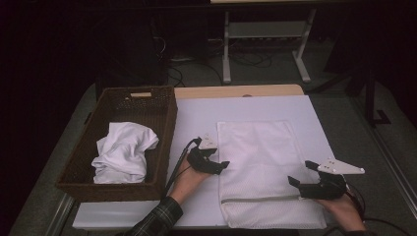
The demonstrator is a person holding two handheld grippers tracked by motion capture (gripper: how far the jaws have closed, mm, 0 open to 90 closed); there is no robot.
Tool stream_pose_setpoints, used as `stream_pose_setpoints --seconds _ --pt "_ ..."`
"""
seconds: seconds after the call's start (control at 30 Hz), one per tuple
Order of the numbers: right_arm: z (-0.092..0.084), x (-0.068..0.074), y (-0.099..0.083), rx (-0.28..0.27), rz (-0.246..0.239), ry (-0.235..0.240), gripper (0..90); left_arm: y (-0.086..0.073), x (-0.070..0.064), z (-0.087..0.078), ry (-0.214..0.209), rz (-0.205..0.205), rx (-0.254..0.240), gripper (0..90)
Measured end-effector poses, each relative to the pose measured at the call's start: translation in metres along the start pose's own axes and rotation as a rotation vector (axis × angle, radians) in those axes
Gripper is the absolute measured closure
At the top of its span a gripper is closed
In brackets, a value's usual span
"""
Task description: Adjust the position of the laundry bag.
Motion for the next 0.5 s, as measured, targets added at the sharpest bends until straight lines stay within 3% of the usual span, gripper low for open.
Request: stream_pose_setpoints --seconds 0.13,0.5 --pt "-0.0002 0.0002 -0.0001 0.000 0.000 -0.001 12.8 -0.0026 -0.0015 0.0063 -0.011 -0.007 0.025 32.9" --pt "0.0004 0.0001 -0.0003 0.000 -0.003 0.000 12.8 -0.0032 -0.0042 0.0070 0.018 0.023 0.040 42.5"
Point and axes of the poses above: each handheld gripper's, and its own axes: z roughly forward along the jaws, y roughly out of its top, x roughly to its left, the point moved 5 cm from there along z, roughly forward along the jaws, and after that the axes turned 14 degrees about -y, right-handed, at the moved point
